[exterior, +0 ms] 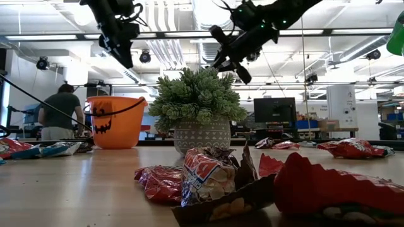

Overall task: Sort candy
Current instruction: Put the brown chocolate into the black bucket, then put the blue chocolate into the green bucket

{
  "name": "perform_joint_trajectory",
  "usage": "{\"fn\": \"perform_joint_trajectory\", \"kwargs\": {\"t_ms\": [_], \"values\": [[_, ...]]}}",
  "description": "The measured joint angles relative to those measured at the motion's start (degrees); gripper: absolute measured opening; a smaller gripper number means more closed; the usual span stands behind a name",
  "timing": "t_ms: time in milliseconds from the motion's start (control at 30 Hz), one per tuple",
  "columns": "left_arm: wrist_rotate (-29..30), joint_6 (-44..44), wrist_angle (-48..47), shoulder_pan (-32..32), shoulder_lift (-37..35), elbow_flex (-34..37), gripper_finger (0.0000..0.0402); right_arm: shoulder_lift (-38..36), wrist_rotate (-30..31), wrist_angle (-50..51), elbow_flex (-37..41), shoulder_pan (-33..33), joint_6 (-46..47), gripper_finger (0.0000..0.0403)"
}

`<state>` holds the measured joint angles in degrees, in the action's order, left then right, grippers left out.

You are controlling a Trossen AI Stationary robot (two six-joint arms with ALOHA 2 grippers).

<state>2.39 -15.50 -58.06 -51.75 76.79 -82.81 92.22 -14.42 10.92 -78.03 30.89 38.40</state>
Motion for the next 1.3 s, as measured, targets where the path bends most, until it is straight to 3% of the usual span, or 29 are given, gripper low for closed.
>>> {"fn": "perform_joint_trajectory", "kwargs": {"t_ms": [233,533,767,933,1133,1300], "values": [[0.02,-2.28,-2.53,0.00,0.00,0.00,0.0120,2.64,-1.10,4.73,-5.63,-0.33,-4.00,0.0033],[0.00,-1.33,-6.99,0.00,-0.04,-0.31,0.0120,3.15,-1.20,7.51,-7.70,-1.03,-5.46,0.0114],[0.00,0.21,-9.51,0.00,-0.05,-6.55,0.0138,3.15,-1.05,7.57,-7.70,-1.17,-5.43,0.0161],[0.00,1.02,-11.04,0.00,-0.11,-12.27,0.0163,2.73,-1.05,7.79,-7.70,-1.27,-5.64,0.0168],[-0.01,2.45,-19.17,0.00,-0.13,-15.82,0.0178,0.49,-0.37,9.62,-7.70,-0.72,-9.87,0.0169],[-1.29,4.19,-26.33,0.00,-0.13,-15.65,0.0178,-2.06,4.93,12.45,-7.70,0.20,-11.71,0.0169]]}}
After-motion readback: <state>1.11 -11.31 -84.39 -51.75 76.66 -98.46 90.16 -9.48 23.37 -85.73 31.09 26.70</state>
